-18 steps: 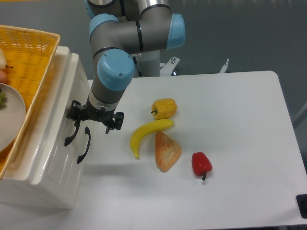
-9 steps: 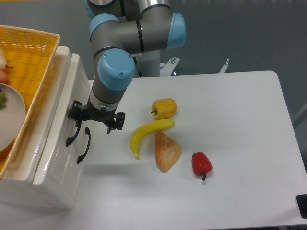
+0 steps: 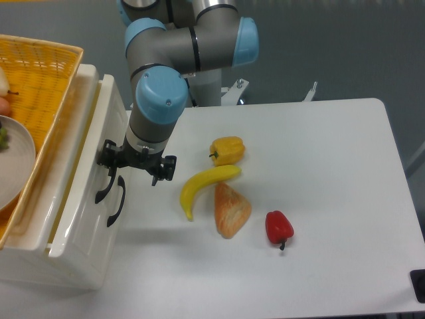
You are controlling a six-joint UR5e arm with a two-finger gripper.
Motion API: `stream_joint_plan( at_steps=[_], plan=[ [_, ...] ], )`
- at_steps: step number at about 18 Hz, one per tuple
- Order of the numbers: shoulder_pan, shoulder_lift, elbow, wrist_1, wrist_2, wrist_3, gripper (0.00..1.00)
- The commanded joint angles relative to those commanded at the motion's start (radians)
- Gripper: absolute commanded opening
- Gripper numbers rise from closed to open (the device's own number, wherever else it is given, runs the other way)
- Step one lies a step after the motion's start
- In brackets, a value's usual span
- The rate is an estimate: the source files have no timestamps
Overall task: Slide open the top white drawer
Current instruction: 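Pull the handle outward, sliding the upper drawer out of the cabinet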
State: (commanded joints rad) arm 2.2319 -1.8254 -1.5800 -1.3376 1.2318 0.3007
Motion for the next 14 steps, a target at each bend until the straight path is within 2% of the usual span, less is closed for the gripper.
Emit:
stream_joint_plan(
  at_steps=[14],
  plan=[
    [0.029, 0.002, 0.003, 0.0, 0.002, 0.044, 1.0]
  ],
)
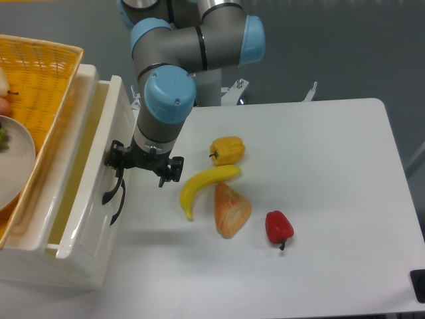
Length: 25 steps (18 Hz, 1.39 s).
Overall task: Slide open the top white drawer
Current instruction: 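Pull the handle outward, sliding the upper drawer out of the cabinet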
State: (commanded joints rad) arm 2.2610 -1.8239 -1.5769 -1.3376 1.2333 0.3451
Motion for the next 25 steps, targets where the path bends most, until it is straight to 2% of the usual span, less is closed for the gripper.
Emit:
stream_joint_plan(
  at_steps=[25],
  plan=[
    [0.035, -0.003, 0.023, -0.011, 0.037, 0.044, 1.0]
  ],
)
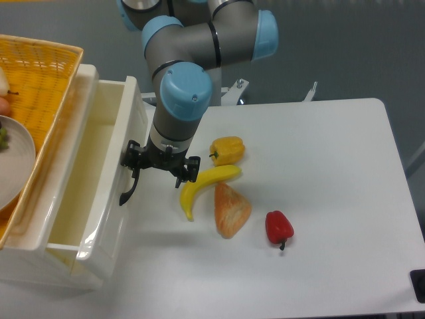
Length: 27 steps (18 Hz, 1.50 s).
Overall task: Slide open the top white drawer
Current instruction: 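Pull the handle outward, sliding the upper drawer out of the cabinet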
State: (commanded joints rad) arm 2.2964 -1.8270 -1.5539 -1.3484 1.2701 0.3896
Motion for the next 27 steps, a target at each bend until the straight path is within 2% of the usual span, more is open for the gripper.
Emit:
stream_joint_plan(
  at_steps=[27],
  plan=[
    [0.035, -0.003, 0.006, -0.002, 0.026, 0.086, 1.0]
  ],
)
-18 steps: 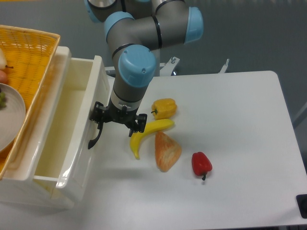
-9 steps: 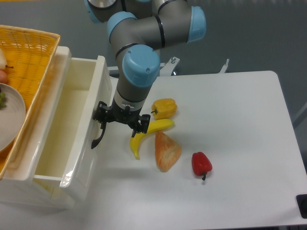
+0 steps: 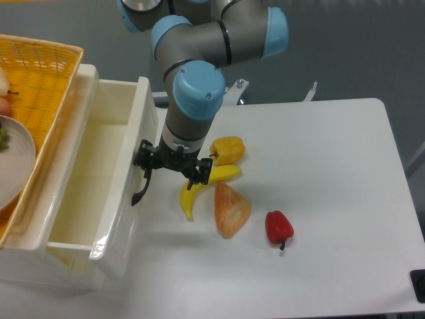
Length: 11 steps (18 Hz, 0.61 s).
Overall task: Slide open the top white drawer
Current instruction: 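Pull the handle outward, sliding the upper drawer out of the cabinet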
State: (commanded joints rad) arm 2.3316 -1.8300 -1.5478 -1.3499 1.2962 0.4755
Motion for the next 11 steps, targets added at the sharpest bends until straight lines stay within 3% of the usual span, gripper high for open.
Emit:
stream_joint_plan(
  at_steps=[11],
  plan=[
    [0.012, -0.003, 0.002, 0.002, 0.0, 0.002, 1.0]
  ],
)
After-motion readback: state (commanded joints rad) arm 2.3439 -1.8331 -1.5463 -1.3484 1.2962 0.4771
